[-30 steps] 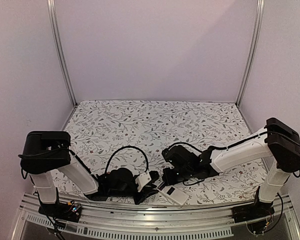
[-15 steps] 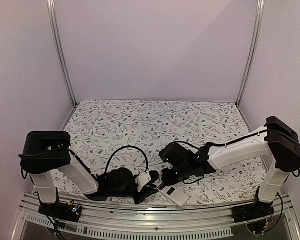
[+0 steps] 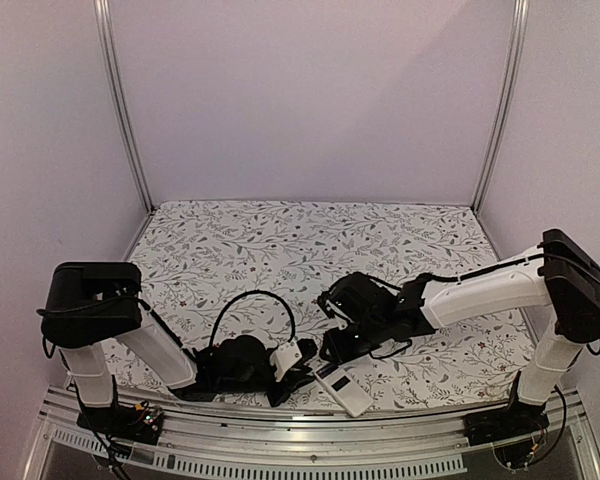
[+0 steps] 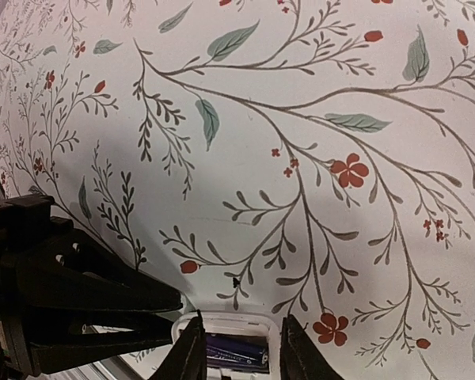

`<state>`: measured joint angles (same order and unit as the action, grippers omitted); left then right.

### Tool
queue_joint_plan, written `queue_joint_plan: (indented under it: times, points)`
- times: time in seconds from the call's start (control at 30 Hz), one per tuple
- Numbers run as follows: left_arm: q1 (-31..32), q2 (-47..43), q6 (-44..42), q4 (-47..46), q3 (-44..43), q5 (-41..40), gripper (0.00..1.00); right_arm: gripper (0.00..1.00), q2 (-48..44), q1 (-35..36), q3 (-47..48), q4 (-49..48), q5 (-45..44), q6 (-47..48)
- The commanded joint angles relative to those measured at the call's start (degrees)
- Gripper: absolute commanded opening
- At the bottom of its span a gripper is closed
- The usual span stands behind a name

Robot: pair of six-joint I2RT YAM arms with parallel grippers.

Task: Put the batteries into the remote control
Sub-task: Press the battery in the battery compartment.

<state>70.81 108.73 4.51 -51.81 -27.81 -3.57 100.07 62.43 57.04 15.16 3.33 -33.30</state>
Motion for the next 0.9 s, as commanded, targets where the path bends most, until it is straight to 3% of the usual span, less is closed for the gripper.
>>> queue_joint_plan:
  times: [0.0, 0.2, 0.87]
  points:
    - [-0.58, 0.47, 0.24, 2.78, 0.06, -0.80, 0.19, 0.29, -1.65, -0.47, 0.34, 1.68, 1.04, 0.37]
    - [-0.58, 0.49, 0.23, 2.77, 0.06, -0.80, 0.19, 0.17, -2.45, -0.34, -0.88, 4.54, -0.76, -0.94]
    - [-0.57, 0.35, 0.15, 2.81, 0.04, -0.81, 0.19, 0.15, -0.81, 0.23, -0.57, 4.35, 0.62, -1.34]
